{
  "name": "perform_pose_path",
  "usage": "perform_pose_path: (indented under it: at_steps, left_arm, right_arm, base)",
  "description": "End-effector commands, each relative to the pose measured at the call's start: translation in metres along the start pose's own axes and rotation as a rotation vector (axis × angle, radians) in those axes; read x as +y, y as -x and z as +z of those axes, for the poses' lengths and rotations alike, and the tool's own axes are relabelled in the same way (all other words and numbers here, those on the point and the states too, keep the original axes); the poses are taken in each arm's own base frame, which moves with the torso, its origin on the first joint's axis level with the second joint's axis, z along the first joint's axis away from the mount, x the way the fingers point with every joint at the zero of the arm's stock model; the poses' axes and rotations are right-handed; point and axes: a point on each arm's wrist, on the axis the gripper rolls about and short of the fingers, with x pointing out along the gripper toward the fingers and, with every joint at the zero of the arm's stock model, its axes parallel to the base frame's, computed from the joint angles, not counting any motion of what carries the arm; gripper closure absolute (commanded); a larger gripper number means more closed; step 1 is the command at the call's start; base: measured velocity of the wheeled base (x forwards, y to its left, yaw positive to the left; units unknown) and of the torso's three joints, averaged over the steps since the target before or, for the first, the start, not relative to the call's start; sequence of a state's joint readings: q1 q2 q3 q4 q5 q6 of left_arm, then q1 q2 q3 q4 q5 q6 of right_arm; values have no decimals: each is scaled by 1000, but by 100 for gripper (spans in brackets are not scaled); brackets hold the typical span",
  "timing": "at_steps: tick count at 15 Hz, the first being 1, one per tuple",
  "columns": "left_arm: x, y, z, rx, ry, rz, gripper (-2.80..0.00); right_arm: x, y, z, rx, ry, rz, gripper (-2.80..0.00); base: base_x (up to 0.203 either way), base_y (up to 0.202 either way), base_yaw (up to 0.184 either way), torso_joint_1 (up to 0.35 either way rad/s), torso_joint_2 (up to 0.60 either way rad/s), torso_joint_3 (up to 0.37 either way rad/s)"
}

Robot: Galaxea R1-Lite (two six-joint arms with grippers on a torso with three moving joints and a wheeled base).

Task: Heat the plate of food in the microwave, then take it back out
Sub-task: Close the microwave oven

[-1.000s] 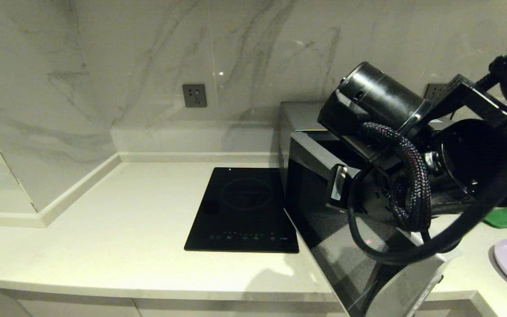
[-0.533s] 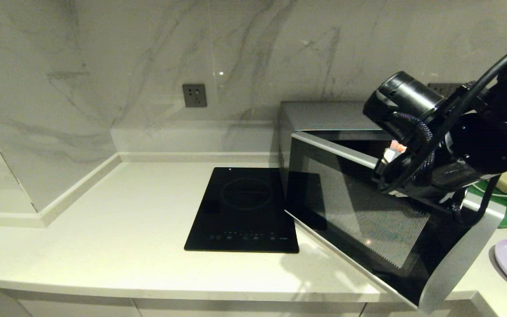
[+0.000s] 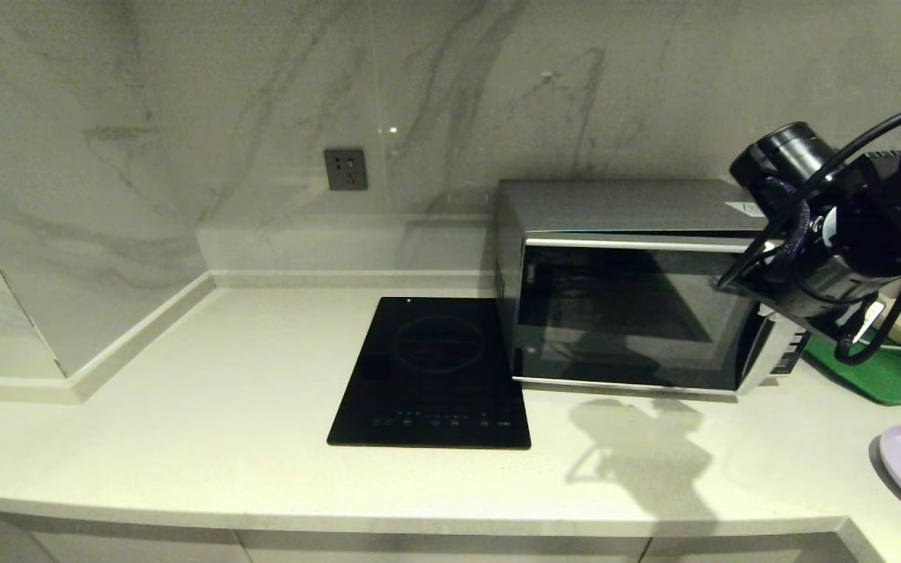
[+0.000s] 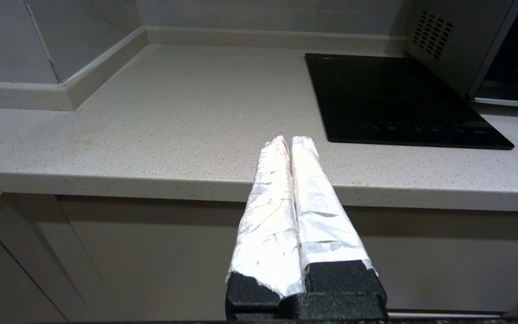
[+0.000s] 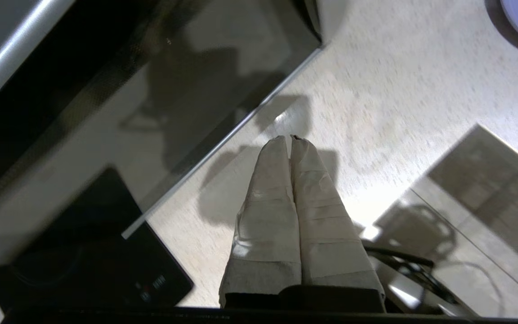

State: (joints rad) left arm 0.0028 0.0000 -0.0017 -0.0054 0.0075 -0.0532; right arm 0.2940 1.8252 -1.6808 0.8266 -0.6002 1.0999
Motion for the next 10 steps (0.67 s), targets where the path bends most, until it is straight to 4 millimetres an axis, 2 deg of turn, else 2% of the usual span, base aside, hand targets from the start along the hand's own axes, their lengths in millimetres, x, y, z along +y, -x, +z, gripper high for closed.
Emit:
perform_pose_path:
  at_steps: [1, 4, 6, 10]
  left_arm:
    - [0, 0, 0, -1, 0, 0, 0]
    - [0, 0, 0, -1, 0, 0, 0]
    - [0, 0, 0, -1, 0, 0, 0]
    - [0, 0, 0, -1, 0, 0, 0]
  right_arm:
    - [-2, -1, 23, -47, -65, 17, 0]
    - [-9, -14, 51, -72, -141, -3, 0]
    - [-12, -28, 58, -68, -163, -29, 0]
    - [-15, -40, 64, -71, -183, -56, 0]
  base:
    - [0, 0, 0, 0, 0, 0]
    - [0, 0, 0, 0, 0, 0]
    - [0, 0, 0, 0, 0, 0]
    - [0, 0, 0, 0, 0, 0]
